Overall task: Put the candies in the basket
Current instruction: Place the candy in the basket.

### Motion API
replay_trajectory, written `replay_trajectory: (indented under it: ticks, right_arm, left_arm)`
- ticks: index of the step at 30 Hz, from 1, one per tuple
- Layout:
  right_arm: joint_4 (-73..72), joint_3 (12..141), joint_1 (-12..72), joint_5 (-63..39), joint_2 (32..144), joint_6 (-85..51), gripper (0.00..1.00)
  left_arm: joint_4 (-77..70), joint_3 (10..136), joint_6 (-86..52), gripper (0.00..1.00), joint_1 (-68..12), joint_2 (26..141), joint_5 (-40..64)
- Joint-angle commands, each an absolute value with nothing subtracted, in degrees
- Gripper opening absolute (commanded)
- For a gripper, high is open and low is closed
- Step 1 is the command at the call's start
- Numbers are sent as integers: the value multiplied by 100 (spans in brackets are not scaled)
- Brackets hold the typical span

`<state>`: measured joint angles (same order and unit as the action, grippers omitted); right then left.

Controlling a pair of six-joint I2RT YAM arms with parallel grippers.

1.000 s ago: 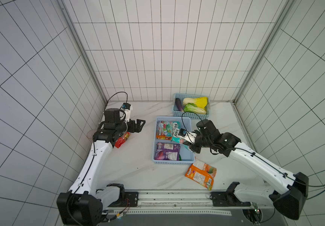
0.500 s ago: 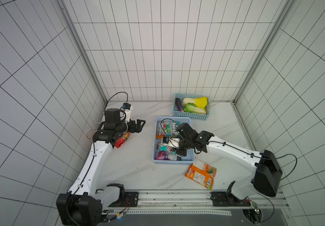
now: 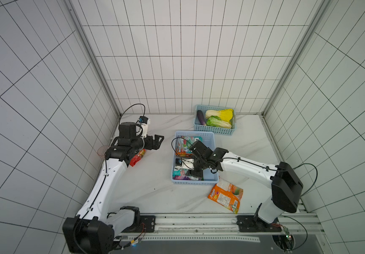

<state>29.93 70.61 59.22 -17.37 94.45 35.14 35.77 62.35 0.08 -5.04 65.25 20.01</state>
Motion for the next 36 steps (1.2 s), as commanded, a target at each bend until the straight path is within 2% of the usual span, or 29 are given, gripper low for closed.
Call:
replay_trajectory:
  ticks: [1, 4, 7, 11, 14, 19, 24, 26, 30, 33, 36]
  right_arm:
    - [3173, 7397, 5929, -2169, 9087, 3338, 49]
    - [3126, 7536, 5629, -2645, 8870, 2957, 53]
    - [2903, 7593, 5271, -2899, 8890, 2379, 56]
    - [2571, 7644, 5001, -2624, 9292, 1563, 60]
    - [2450, 7680, 4948, -2504, 9637, 1304, 68]
    - [2101, 7422, 4981, -2456, 10143, 1291, 71]
    - [1982, 6892, 5348, -2339, 10344, 1843, 70]
    - [2019, 6707, 5473, -2292, 10354, 1963, 70]
    - [1878, 6316, 5614, -2180, 10278, 2109, 71]
    - [1903, 6251, 5624, -2074, 10152, 2108, 71]
    - [1923, 6233, 5626, -1974, 9879, 2152, 71]
  left_arm:
    - [3476, 6269, 102, 98, -580, 6433, 1905]
    - [3571, 6327, 29, 98, -488, 6416, 2190]
    - [3458, 6252, 100, 98, -548, 6407, 1886]
    - [3564, 6308, 37, 98, -459, 6362, 2186]
    - [3507, 6275, 98, 98, -505, 6372, 1832]
    - [3585, 6351, 33, 98, -482, 6376, 2157]
    - [3499, 6260, 76, 98, -545, 6366, 1932]
    - [3585, 6334, 45, 98, -475, 6376, 2063]
    - [3421, 6207, 116, 98, -545, 6398, 1696]
    - [3529, 6293, 21, 98, -476, 6396, 1964]
    - [3438, 6217, 50, 98, -499, 6431, 1605]
